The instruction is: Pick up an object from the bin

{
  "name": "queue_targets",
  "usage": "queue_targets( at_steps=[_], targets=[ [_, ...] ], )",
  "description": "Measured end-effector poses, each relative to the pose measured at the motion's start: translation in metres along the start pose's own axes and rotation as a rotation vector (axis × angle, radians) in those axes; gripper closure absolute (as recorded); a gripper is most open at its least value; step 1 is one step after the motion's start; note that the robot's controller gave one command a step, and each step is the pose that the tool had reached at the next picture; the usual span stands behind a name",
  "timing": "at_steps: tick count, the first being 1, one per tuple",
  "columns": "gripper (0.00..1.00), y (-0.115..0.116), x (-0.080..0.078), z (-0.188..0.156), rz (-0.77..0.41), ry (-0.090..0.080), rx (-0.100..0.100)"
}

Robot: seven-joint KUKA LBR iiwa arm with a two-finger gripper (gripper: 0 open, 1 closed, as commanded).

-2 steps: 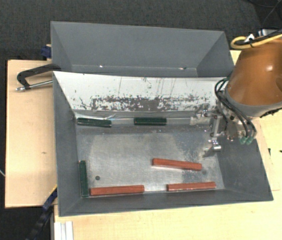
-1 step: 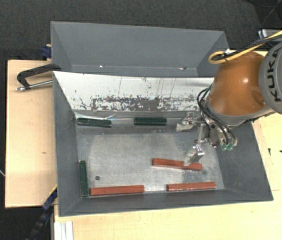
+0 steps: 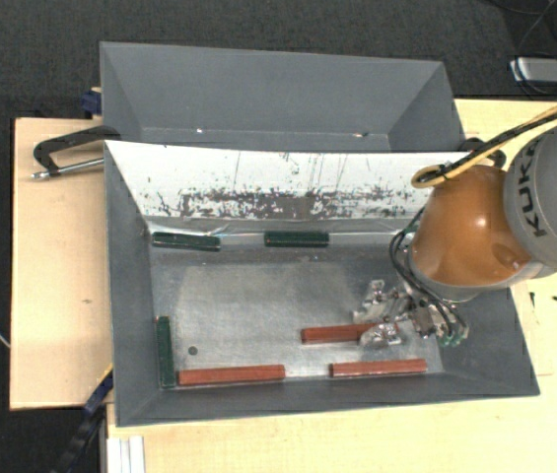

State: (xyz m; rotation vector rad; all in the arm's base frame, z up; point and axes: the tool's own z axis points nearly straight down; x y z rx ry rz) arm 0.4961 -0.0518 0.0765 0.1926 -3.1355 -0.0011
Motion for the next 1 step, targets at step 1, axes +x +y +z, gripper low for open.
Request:
queue_targets(
  at_steps=[1],
  targets=[
    [1.0, 0.0, 0.0, 0.0, 0.0, 0.0, 0.0]
  ],
)
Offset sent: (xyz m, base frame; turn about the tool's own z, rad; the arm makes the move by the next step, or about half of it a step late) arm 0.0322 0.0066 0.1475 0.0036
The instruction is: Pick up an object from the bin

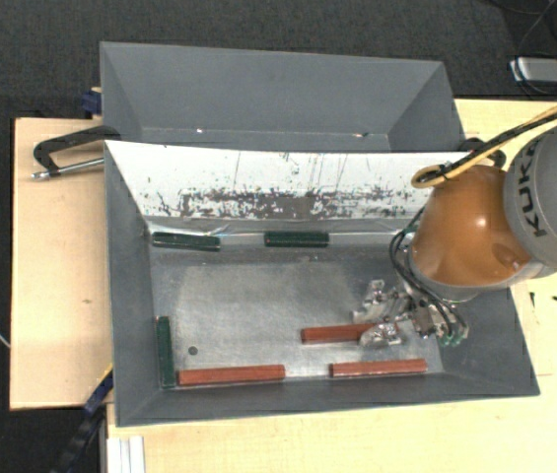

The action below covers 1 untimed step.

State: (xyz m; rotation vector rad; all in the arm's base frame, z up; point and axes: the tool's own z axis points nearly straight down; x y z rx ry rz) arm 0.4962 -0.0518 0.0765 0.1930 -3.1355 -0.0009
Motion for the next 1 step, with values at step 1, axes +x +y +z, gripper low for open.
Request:
queue_targets(
  at_steps=[1],
  targets=[
    [1.0, 0.0029, -0.0344, -0.1489, 0.004, -0.007, 0.001]
  ],
)
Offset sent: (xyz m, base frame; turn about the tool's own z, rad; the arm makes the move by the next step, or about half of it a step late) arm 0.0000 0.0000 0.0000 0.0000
